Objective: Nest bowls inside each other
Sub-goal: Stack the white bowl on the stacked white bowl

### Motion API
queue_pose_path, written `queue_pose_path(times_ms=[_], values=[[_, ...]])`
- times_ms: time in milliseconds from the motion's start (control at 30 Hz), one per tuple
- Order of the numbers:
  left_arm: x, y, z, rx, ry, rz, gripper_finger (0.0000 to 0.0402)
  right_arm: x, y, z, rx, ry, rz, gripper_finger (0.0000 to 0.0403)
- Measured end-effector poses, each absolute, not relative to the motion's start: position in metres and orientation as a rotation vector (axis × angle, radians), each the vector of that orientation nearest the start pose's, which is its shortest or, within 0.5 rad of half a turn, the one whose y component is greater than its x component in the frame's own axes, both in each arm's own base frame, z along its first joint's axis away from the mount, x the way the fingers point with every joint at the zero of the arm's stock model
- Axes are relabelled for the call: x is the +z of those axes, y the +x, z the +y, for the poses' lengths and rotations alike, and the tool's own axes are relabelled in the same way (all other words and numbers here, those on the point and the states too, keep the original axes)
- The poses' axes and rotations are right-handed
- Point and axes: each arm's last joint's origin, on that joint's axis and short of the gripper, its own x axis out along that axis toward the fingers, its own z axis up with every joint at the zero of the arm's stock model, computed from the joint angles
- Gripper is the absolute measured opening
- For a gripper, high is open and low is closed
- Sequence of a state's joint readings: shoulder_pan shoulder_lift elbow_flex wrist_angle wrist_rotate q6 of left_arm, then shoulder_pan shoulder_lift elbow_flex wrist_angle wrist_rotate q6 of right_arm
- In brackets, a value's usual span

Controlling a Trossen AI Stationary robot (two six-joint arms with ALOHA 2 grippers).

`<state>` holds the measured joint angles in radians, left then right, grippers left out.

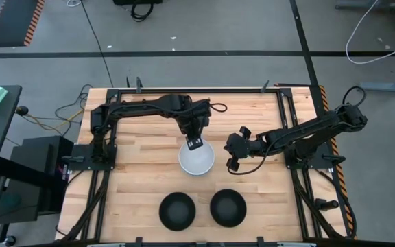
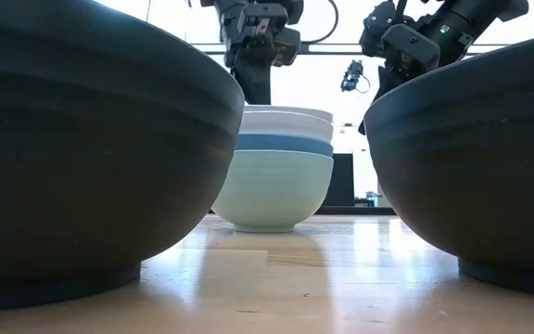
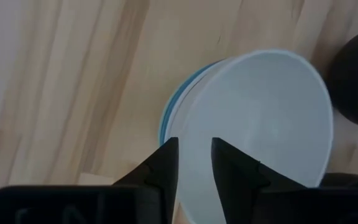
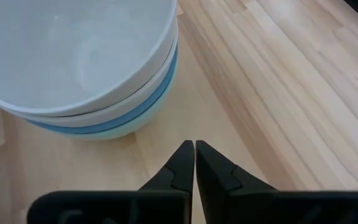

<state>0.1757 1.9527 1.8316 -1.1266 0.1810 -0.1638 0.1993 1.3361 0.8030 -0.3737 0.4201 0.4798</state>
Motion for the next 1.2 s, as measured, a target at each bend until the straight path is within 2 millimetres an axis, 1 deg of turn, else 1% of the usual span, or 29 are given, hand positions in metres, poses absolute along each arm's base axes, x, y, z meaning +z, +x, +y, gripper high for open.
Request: queue_pose_path(times_ms=[167, 267, 400, 533, 667, 800, 967, 1067, 1200], values=[[0.302, 0.395, 0.065, 0.092, -0.357, 1.197, 0.0103, 0.213, 0.255, 0.04, -0.402, 0.173, 0.791, 0.0024], [0.307, 0.395, 0.065, 0.09, -0.354, 1.182, 0.0103, 0.213, 0.255, 0.04, -0.409, 0.188, 0.788, 0.0025], [0.302, 0.394, 0.067, 0.068, -0.319, 1.202, 0.0097, 0.213, 0.255, 0.041, -0.381, 0.203, 0.799, 0.0025], [0.3, 0.392, 0.076, 0.06, -0.287, 1.205, 0.0081, 0.213, 0.255, 0.041, -0.38, 0.204, 0.8, 0.0025], [0.3, 0.391, 0.082, 0.081, -0.306, 1.201, 0.0049, 0.213, 0.255, 0.041, -0.378, 0.201, 0.801, 0.0021], [0.3, 0.391, 0.079, 0.047, -0.333, 1.197, 0.0009, 0.213, 0.255, 0.041, -0.378, 0.201, 0.801, 0.0013], [0.298, 0.393, 0.071, 0.023, -0.345, 1.205, 0.0009, 0.213, 0.255, 0.041, -0.378, 0.2, 0.802, 0.0005], [0.295, 0.393, 0.064, -0.004, -0.343, 1.221, 0.0005, 0.213, 0.255, 0.041, -0.379, 0.2, 0.802, 0.0006], [0.289, 0.393, 0.061, -0.011, -0.344, 1.237, 0.0006, 0.213, 0.255, 0.041, -0.379, 0.199, 0.803, 0.001]])
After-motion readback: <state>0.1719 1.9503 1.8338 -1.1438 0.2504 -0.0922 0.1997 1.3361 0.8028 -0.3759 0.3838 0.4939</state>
